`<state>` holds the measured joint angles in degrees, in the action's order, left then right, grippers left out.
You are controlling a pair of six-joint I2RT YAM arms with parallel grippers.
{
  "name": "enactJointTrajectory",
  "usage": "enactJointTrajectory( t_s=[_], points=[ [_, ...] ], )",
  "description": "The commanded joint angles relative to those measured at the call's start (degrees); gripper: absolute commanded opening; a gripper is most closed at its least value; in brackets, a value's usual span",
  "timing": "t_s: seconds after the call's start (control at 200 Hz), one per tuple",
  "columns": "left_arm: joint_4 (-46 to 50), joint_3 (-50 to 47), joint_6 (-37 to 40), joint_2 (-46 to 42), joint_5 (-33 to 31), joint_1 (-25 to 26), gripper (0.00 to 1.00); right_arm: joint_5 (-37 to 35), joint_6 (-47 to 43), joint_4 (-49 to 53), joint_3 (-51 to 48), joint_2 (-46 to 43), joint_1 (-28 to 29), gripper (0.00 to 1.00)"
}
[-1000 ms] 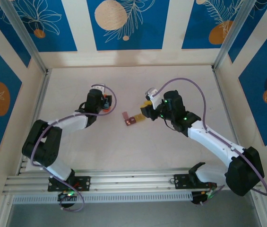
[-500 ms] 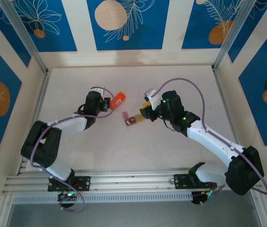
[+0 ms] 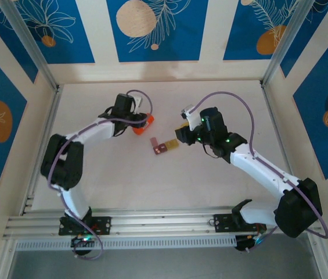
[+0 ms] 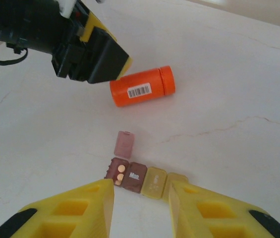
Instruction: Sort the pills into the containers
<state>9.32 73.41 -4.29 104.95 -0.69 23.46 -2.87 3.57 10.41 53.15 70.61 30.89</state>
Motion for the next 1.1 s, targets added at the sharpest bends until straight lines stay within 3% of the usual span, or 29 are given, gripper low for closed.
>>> enactJointTrajectory(
  t_s=[0.0,0.83,1.095],
  points=[
    [11.3,7.6,2.4,5.9,3.8,-0.3,0.62,0.5,1.3,1.7,0.4,-1.4,-0.7,0.34],
    [41.8,46.9,10.3,32.2,1.4,1.8,0.63,6.1,1.3,1.7,-2.0,-2.5,-2.0,0.35],
    [45.9,54.0,10.4,36.9,-1.6,2.1,0.62,7.1,1.3,1.5,-2.5,-3.1,-2.1,0.35]
  ],
)
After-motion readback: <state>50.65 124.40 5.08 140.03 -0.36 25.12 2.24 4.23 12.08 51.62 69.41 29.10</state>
